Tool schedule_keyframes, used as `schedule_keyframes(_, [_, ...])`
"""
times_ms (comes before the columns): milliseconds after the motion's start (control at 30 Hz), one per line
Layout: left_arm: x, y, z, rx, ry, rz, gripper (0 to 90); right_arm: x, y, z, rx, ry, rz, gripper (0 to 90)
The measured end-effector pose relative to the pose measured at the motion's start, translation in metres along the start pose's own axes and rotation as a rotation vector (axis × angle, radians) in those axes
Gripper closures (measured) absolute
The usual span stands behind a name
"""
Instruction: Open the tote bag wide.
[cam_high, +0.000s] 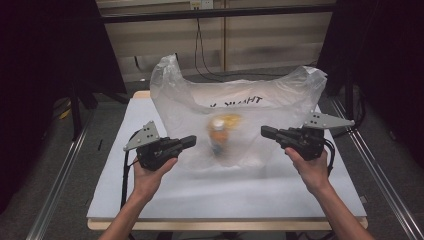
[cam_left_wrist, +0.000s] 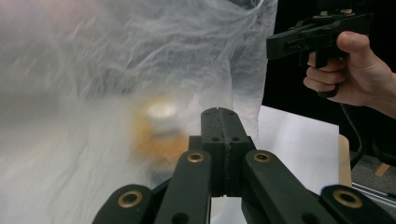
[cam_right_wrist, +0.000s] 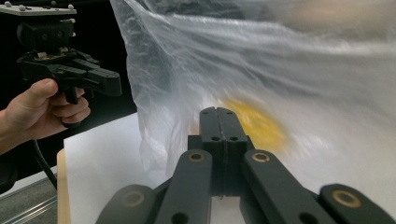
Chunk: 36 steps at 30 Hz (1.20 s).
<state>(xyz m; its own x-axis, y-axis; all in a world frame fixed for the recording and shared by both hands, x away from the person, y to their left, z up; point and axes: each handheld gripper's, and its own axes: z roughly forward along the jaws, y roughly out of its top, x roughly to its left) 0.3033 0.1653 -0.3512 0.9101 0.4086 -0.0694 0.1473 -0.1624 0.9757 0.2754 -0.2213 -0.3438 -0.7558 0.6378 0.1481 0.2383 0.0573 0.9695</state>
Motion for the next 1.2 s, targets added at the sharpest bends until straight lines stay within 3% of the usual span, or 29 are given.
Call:
schedule_keyframes(267, [-0.002, 0.016, 0.01, -0.029, -0.022, 0.008, 90.0, 0.0, 0.019, 0.009, -0.02, 0.013, -0.007, 90.0])
schedule_keyframes(300, [-0.004, 0.024, 0.013, -0.03, -0.024, 0.028, 90.0, 0.0, 0.025, 0.011, -0.024, 0.013, -0.012, 90.0])
schedule_keyframes(500, [-0.009, 0.048, 0.022, -0.051, -0.039, 0.062, 90.0, 0.005, 0.047, 0.019, -0.036, 0.013, -0.039, 90.0])
schedule_keyframes(533, [-0.009, 0.056, 0.027, -0.064, -0.045, 0.062, 90.0, 0.006, 0.051, 0.021, -0.032, 0.011, -0.046, 90.0])
schedule_keyframes(700, [-0.006, 0.064, 0.037, -0.077, -0.047, 0.054, 90.0, 0.001, 0.061, 0.035, -0.011, -0.01, -0.046, 90.0])
schedule_keyframes(1000, [0.004, 0.08, 0.05, -0.084, -0.036, 0.032, 90.0, -0.006, 0.073, 0.054, 0.01, -0.049, -0.045, 90.0])
schedule_keyframes(1133, [0.01, 0.094, 0.052, -0.107, -0.012, 0.034, 90.0, -0.006, 0.087, 0.069, 0.027, -0.067, -0.055, 90.0])
schedule_keyframes(1200, [0.014, 0.097, 0.055, -0.095, 0.008, 0.042, 90.0, -0.008, 0.09, 0.076, 0.038, -0.073, -0.051, 90.0])
